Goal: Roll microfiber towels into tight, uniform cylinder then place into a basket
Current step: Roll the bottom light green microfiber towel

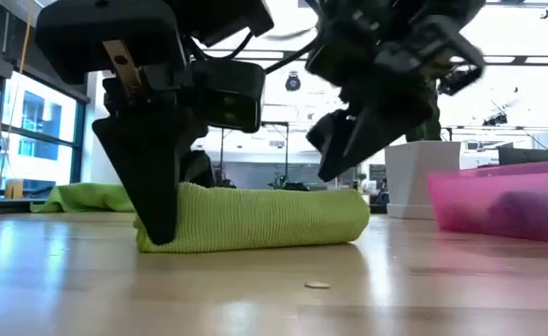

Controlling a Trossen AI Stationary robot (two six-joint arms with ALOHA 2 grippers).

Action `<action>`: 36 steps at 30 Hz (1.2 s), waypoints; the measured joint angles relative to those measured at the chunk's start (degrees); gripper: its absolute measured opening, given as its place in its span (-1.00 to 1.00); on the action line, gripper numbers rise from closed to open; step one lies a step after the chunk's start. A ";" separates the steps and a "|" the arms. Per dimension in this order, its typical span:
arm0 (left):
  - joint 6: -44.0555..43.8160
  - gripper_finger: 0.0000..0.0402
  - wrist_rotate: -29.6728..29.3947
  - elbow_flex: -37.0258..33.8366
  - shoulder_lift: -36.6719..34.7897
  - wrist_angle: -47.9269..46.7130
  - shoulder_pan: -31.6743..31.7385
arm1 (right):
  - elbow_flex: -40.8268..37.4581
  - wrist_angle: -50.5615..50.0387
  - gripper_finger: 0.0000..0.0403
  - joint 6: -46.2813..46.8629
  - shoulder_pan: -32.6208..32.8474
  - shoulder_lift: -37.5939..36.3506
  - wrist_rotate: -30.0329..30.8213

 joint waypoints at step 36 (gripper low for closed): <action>-2.37 -0.87 3.62 -0.29 0.10 1.05 2.26 | 0.15 9.47 -0.18 -9.68 12.14 9.47 36.67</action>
